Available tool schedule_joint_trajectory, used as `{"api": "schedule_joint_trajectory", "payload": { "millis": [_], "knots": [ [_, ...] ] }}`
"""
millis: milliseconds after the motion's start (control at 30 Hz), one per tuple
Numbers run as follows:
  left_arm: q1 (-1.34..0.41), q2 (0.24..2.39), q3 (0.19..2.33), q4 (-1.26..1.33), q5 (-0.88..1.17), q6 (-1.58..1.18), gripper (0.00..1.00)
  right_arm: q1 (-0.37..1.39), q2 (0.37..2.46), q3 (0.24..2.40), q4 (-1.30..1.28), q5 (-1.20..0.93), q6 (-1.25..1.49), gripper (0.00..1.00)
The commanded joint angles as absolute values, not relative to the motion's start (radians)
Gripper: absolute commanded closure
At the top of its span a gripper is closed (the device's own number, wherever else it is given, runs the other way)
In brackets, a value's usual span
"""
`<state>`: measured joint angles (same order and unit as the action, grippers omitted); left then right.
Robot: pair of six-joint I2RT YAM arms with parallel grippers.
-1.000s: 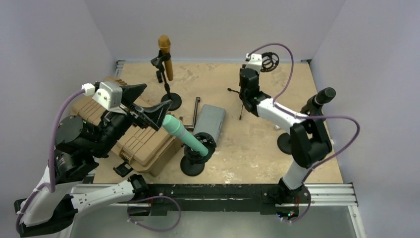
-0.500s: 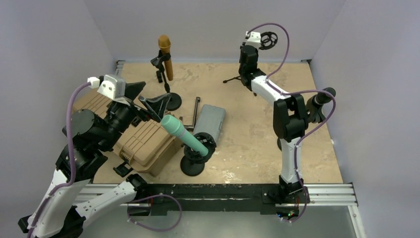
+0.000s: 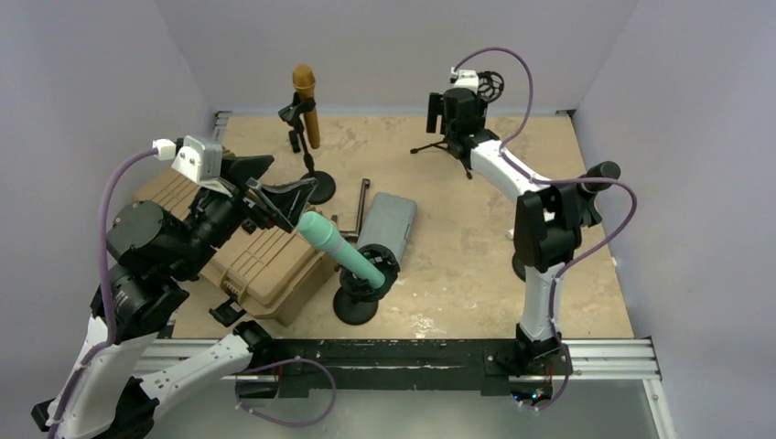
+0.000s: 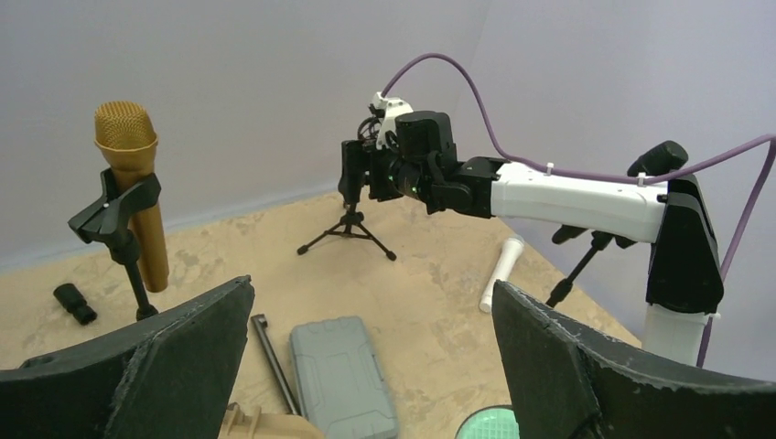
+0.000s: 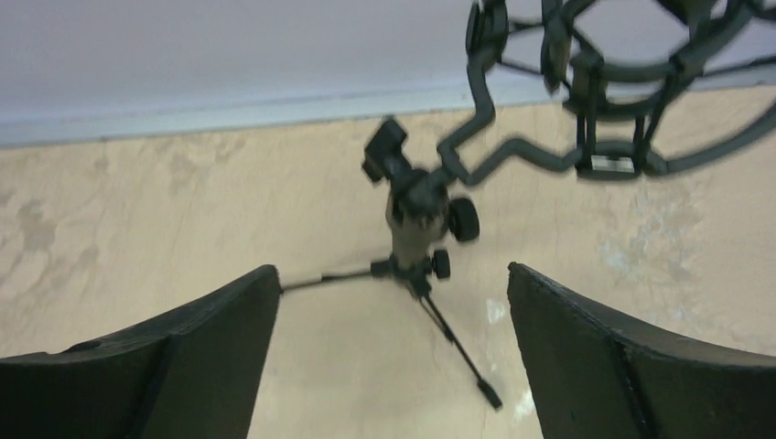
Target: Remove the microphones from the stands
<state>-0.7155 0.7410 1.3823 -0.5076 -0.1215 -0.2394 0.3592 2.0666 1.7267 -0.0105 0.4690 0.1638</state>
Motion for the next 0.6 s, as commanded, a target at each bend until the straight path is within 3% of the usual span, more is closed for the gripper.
{"api": "schedule_joint_trajectory", "payload": {
  "millis": [0, 167, 367, 567],
  "knots": [
    [-0.712, 0.735, 1.447, -0.586, -0.069, -0.315, 0.0, 0.365, 1.897, 1.638, -0.121, 0.344, 0.247, 0.05],
    [-0.713, 0.729, 1.482, -0.73, -0.04, -0.382, 0.0, 0.391, 1.776, 1.526, -0.244, 0.21, 0.32, 0.03],
    [-0.712, 0.717, 1.479, -0.894, -0.01, -0.445, 0.0, 0.576, 1.571, 1.335, -0.347, 0.197, 0.278, 0.02],
    [-0.712, 0.652, 1.408, -0.94, -0.005, -0.547, 0.0, 0.659, 1.278, 1.079, -0.356, 0.098, 0.334, 0.02]
  ]
}}
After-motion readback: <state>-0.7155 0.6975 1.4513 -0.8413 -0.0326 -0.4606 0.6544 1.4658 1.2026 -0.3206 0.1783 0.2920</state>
